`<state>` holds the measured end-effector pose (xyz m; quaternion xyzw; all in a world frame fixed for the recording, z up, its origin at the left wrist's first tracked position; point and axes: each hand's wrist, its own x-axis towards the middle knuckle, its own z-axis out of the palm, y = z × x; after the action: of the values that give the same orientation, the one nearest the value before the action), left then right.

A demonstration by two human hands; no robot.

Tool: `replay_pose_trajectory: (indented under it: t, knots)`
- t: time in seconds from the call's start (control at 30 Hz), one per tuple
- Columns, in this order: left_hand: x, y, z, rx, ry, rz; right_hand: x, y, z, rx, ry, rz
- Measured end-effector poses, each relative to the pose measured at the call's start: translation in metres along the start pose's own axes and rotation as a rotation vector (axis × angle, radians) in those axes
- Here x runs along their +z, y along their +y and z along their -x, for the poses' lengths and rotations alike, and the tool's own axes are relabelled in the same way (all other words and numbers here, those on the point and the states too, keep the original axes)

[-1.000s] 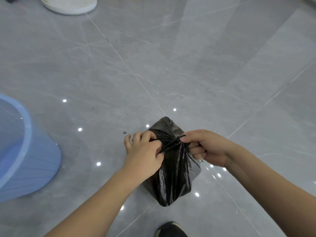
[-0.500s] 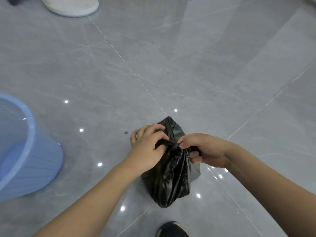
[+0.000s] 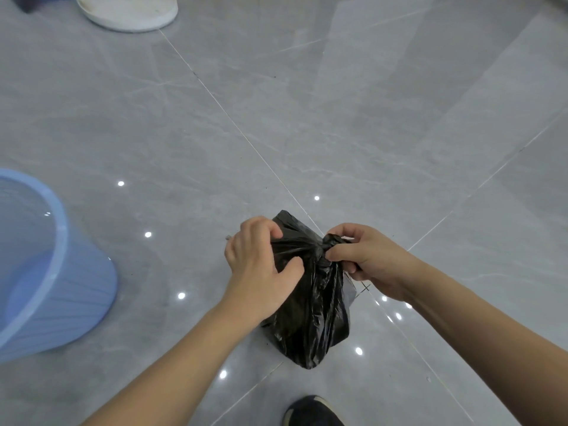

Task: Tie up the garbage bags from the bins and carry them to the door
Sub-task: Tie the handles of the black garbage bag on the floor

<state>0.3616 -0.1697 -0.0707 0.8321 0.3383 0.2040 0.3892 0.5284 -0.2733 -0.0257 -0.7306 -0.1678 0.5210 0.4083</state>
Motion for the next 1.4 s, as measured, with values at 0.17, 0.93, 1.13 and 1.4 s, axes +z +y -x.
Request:
replay_pose_trajectory:
  t: [0.17,0.93,1.13,1.4]
  knots:
    - [0.01,-0.001,0.016,0.001,-0.12,-0.096,0.0,-0.001,-0.002,0.078,-0.041,-0.136]
    - [0.008,0.01,0.019,-0.037,0.072,-0.043,0.0,-0.002,-0.004,0.223,-0.143,-0.464]
    - [0.02,0.01,0.025,-0.062,-0.13,-0.191,0.003,-0.003,-0.006,0.189,-0.157,-0.451]
    - [0.012,0.014,0.027,-0.153,0.017,0.056,-0.001,-0.002,-0.006,0.275,-0.159,-0.615]
